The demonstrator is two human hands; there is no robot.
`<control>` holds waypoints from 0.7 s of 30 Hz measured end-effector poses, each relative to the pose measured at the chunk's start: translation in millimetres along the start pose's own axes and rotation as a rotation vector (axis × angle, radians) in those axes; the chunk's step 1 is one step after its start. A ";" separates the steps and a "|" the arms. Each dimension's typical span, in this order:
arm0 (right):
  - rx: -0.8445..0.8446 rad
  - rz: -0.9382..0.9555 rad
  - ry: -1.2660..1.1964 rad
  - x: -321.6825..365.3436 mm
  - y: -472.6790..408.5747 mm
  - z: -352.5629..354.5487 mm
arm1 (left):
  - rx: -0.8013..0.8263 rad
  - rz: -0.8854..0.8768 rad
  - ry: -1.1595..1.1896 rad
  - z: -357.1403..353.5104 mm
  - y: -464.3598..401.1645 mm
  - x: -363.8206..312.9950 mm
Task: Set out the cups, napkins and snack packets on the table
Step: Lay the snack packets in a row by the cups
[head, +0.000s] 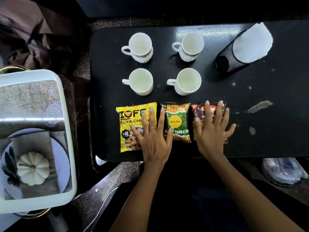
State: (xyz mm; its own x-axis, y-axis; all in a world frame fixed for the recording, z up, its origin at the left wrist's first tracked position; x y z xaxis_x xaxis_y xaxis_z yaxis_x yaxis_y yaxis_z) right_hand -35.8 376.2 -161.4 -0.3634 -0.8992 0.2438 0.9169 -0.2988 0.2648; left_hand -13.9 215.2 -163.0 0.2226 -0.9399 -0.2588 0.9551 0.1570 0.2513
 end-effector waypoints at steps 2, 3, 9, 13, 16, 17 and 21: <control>0.007 0.002 -0.004 6.4 1.1 -2.5 | 0.000 0.007 -0.014 0.3 -1.1 1.4; 0.009 0.003 -0.001 8.7 1.5 -3.5 | -0.001 0.009 -0.020 0.3 -1.8 2.1; 0.003 0.013 0.030 13.0 2.1 -4.7 | 0.002 0.006 -0.013 0.1 -2.9 4.7; -0.080 0.170 0.149 13.7 6.4 0.3 | -0.057 -0.004 -0.024 3.2 -2.3 6.8; -0.084 0.381 0.234 20.5 14.6 -3.1 | -0.066 -0.002 -0.030 4.1 -0.9 12.3; -0.070 0.419 0.245 23.3 17.6 -5.5 | -0.057 0.006 -0.024 3.6 0.3 14.5; -0.026 0.403 0.238 33.3 22.2 -11.6 | -0.031 0.017 -0.020 2.9 1.0 19.3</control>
State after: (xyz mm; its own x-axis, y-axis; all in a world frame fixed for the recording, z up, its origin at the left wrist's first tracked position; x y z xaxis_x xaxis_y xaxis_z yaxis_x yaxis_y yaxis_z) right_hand -25.6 335.9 -158.3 0.0678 -0.9926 0.1007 0.9821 0.0842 0.1687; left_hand -9.3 196.3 -165.1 0.2351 -0.9429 -0.2359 0.9569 0.1821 0.2261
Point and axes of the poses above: each hand's wrist, its own y-axis away from the middle knuckle, its own z-axis out of the back of the hand, x = y × z, the point moved 1 cm from there along -y, towards the middle knuckle, and after that the axes turned 5 degrees about -x, right-handed, at the moved point
